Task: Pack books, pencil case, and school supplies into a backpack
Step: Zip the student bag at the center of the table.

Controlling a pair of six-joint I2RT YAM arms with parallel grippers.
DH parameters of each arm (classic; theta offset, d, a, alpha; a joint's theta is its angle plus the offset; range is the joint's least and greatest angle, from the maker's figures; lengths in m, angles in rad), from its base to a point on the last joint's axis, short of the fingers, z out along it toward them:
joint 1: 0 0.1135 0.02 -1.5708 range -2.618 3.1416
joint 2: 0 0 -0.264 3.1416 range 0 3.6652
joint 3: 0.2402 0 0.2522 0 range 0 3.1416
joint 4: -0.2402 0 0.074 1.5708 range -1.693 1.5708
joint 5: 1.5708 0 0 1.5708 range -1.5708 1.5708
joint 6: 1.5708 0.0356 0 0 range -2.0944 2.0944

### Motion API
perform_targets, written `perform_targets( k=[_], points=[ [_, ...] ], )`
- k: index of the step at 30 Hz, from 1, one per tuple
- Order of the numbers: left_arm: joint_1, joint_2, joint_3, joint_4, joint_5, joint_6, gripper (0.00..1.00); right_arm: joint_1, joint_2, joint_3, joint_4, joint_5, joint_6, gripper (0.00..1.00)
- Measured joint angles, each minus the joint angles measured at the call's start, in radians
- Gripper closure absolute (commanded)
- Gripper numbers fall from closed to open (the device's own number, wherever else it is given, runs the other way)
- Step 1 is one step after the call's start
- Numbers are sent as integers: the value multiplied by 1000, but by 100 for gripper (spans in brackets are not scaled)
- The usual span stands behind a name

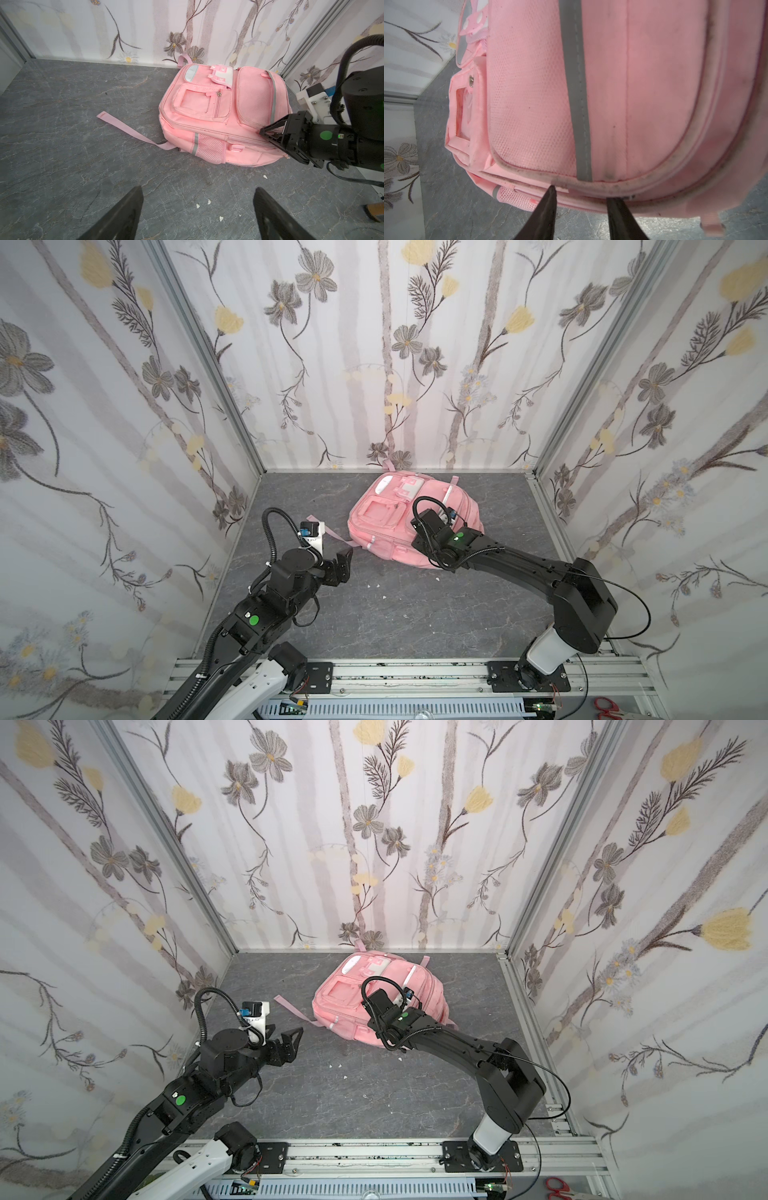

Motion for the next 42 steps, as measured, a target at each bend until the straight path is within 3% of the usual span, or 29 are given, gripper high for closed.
perform_targets(
  k=[20, 28, 31, 35, 42],
  points=[
    [0, 18, -12, 2, -4, -15, 15, 6, 51, 52, -109, 153, 5, 65],
    [0, 6, -20, 18, -7, -14, 15, 6, 38, 52, -146, 175, 12, 76],
    [0, -2, -25, 18, -9, -17, 15, 4, 38, 52, -146, 174, 11, 71],
    [0, -14, -30, 17, -14, -18, 15, 7, 45, 68, -139, 156, 7, 58],
    [0, -33, -43, 16, -27, -21, 15, 2, 93, 105, -143, 148, 0, 57]
  ],
)
